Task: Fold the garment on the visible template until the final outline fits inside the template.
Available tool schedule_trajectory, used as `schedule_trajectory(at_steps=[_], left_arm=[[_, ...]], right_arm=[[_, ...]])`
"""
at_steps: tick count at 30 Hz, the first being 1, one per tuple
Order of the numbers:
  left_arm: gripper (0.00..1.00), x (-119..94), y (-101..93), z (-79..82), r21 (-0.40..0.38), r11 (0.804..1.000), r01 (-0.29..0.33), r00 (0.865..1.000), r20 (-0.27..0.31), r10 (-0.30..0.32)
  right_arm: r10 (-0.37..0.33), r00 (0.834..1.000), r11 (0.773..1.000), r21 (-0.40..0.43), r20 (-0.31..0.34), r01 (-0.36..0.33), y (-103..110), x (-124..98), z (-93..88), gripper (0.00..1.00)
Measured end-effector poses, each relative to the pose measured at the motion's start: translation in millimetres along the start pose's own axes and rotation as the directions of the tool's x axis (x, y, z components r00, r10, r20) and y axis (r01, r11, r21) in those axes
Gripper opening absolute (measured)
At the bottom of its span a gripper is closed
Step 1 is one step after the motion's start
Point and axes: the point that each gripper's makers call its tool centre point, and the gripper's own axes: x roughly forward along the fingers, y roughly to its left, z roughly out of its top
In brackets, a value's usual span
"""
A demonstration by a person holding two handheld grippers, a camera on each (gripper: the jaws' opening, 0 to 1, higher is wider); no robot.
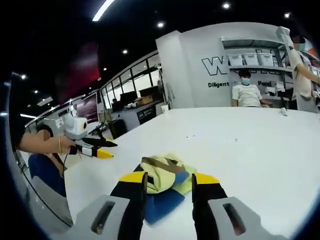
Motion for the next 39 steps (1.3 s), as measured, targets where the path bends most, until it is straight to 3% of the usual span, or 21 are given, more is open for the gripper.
schedule_trajectory(at_steps=[2,3,5,6,8,10,14,16,17,18,23,25,26,28,31,33,35,39], left_arm=[[0.50,18,7.8,8.3,0.042,0.999,0.010,1.000,-0.013,-0.009],[0.50,39,18.2,14.1,0.090,0.996,0.022,0.999,-0.038,-0.019],[0.48,49,22.5,18.2,0.102,0.994,0.030,0.999,-0.030,-0.027],[0.48,69,34.2,15.4,0.124,0.990,0.064,0.996,-0.067,-0.056],[0.47,91,53.8,16.8,0.139,0.987,0.078,0.994,-0.092,-0.066],[0.45,110,77.4,19.1,0.134,0.990,0.051,0.994,-0.103,-0.037],[0.44,144,114.8,19.3,0.150,0.989,0.011,0.988,-0.152,0.012],[0.42,161,126.1,13.2,0.150,0.989,0.004,0.983,-0.181,0.023],[0.41,169,120.6,9.2,0.143,0.989,0.034,0.979,-0.203,-0.005],[0.40,184,106.7,-6.7,0.128,0.988,0.088,0.967,-0.248,-0.054],[0.39,219,113.9,-14.8,0.122,0.987,0.104,0.962,-0.264,-0.069],[0.36,230,116.4,-19.9,0.153,0.983,0.101,0.954,-0.294,-0.052],[0.33,241,116.3,-23.9,0.153,0.981,0.118,0.948,-0.312,-0.065],[0.29,245,118.3,-27.0,0.157,0.980,0.125,0.943,-0.325,-0.068],[0.32,253,111.3,-30.6,0.073,0.985,0.154,0.944,-0.305,-0.125],[0.32,256,108.2,-39.3,0.089,0.981,0.170,0.935,-0.329,-0.132],[0.31,259,107.5,-37.9,0.083,0.984,0.159,0.941,-0.315,-0.126],[0.30,263,111.7,-45.2,0.048,0.984,0.169,0.933,-0.328,-0.145]], right_arm=[[-0.009,1.000,1.000,-0.020,-0.002,0.009,-17,7,9.4,0.31],[-0.014,1.000,0.999,-0.033,-0.008,0.014,-26,11,12.3,0.31],[-0.014,1.000,0.999,-0.039,-0.017,0.013,-32,17,12.7,0.31],[-0.004,0.999,0.999,-0.047,-0.033,0.003,-41,29,14.4,0.31],[-0.020,0.999,0.998,-0.067,-0.050,0.017,-62,51,20.6,0.31],[-0.015,0.999,0.997,-0.082,-0.046,0.011,-71,66,28.6,0.30],[0.050,0.997,0.992,-0.116,-0.066,-0.058,-98,132,47.4,0.30],[0.060,0.995,0.990,-0.122,-0.075,-0.069,-100,144,47.8,0.29],[0.067,0.993,0.989,-0.126,-0.092,-0.078,-104,158,44.9,0.29],[0.066,0.992,0.990,-0.114,-0.106,-0.078,-106,175,39.6,0.29],[0.064,0.991,0.996,-0.055,-0.114,-0.071,-105,206,26.0,0.27],[0.070,0.990,0.996,-0.045,-0.123,-0.076,-102,213,21.2,0.24],[0.082,0.983,0.995,-0.038,-0.166,-0.090,-98,225,5.7,0.23],[0.086,0.981,0.995,-0.034,-0.176,-0.093,-98,227,2.5,0.24],[0.095,0.975,0.995,-0.014,-0.203,-0.100,-100,232,-7.7,0.24],[0.087,0.973,0.996,-0.005,-0.212,-0.090,-101,234,-13.5,0.23],[0.076,0.974,0.997,0.012,-0.215,-0.076,-107,239,-18.1,0.21],[0.091,0.967,0.996,0.025,-0.236,-0.088,-102,242,-26.0,0.15]])
